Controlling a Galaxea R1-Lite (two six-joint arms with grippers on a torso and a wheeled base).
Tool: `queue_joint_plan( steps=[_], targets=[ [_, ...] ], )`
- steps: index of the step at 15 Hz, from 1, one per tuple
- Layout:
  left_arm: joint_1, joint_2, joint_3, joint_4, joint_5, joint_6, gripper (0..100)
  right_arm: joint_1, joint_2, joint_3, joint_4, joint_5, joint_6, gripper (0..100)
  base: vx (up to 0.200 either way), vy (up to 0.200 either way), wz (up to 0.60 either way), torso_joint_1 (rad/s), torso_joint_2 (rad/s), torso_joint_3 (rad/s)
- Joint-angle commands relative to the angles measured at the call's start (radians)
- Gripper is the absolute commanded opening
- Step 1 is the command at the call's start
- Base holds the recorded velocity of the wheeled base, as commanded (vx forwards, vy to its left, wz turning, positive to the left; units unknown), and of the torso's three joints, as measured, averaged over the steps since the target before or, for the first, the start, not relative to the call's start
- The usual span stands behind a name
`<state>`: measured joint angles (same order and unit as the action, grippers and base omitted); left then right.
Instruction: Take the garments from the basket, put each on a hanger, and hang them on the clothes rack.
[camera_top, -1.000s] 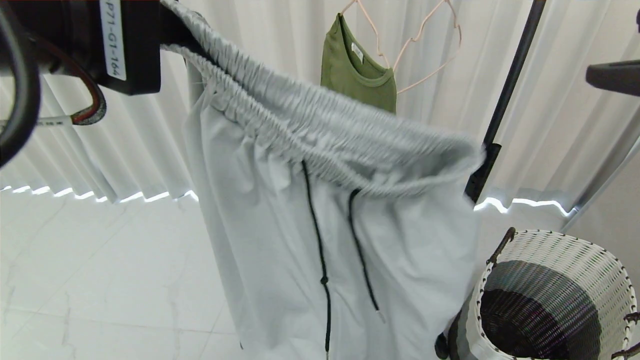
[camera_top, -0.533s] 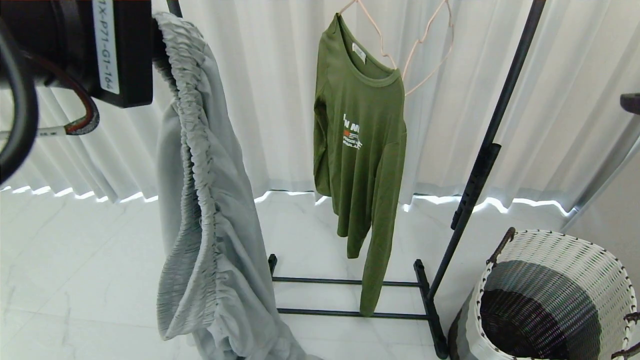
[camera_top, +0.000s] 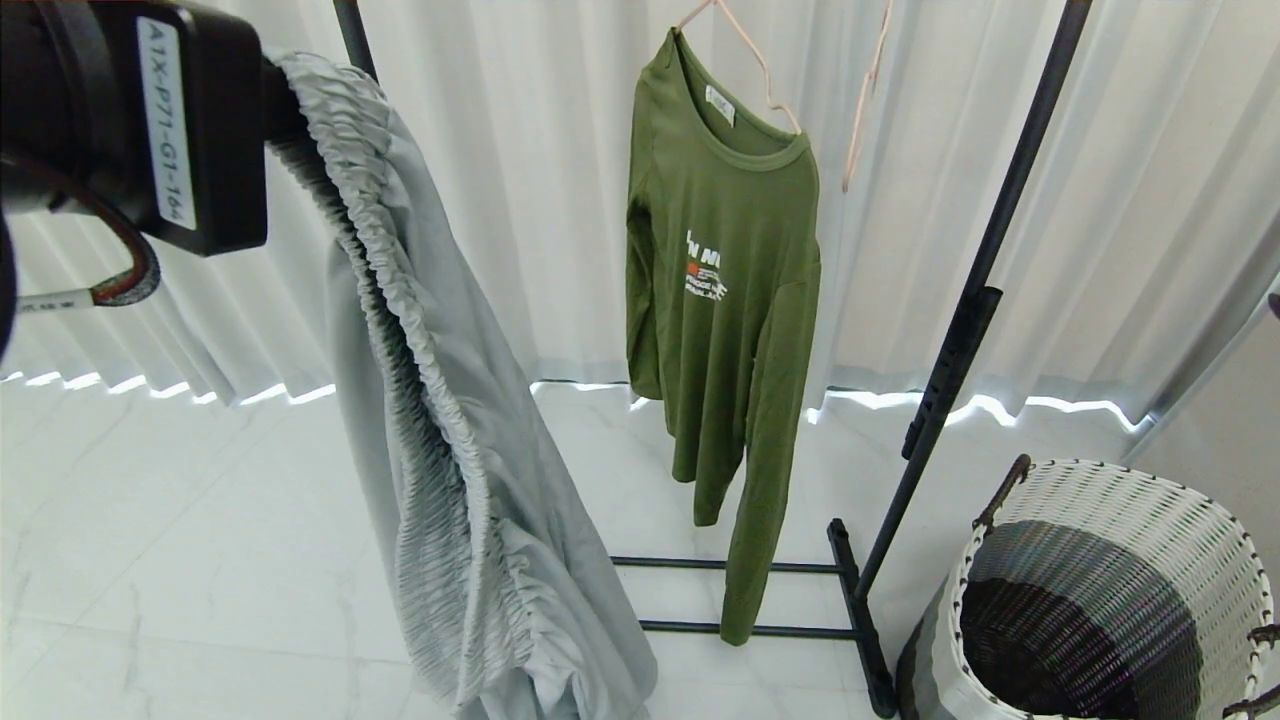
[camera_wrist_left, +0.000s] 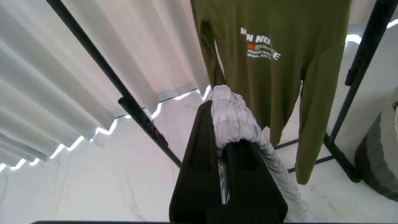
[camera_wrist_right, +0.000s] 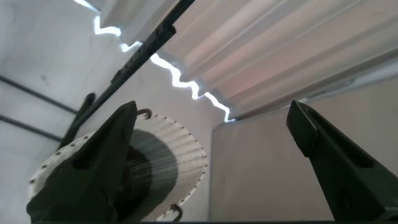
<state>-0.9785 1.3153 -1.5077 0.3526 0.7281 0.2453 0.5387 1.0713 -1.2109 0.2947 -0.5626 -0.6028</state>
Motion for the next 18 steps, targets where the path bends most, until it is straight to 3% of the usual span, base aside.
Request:
queue_joint_plan(
  steps=[1, 4, 9, 18],
  targets=[
    [0.000, -0.005, 0.001, 0.000, 0.001, 0.000, 0, -0.019, -0.059, 0.148, -0.120, 0.000, -0.046, 100, 0.000, 0.000, 0.00, 0.000, 0.00, 0.000],
    [0.000, -0.033, 0.029, 0.000, 0.004, 0.011, 0, -0.023, -0.059, 0.284, -0.304, 0.006, -0.005, 100, 0.000, 0.000, 0.00, 0.000, 0.00, 0.000],
    [0.000, -0.070, 0.087, 0.000, 0.004, 0.025, 0, -0.023, -0.073, 0.327, -0.315, 0.006, 0.118, 100, 0.000, 0.000, 0.00, 0.000, 0.00, 0.000],
    [0.000, -0.071, 0.089, 0.000, 0.004, 0.040, 0, -0.023, -0.094, 0.359, -0.316, 0.007, 0.149, 100, 0.000, 0.000, 0.00, 0.137, -0.38, -0.244]
  ],
)
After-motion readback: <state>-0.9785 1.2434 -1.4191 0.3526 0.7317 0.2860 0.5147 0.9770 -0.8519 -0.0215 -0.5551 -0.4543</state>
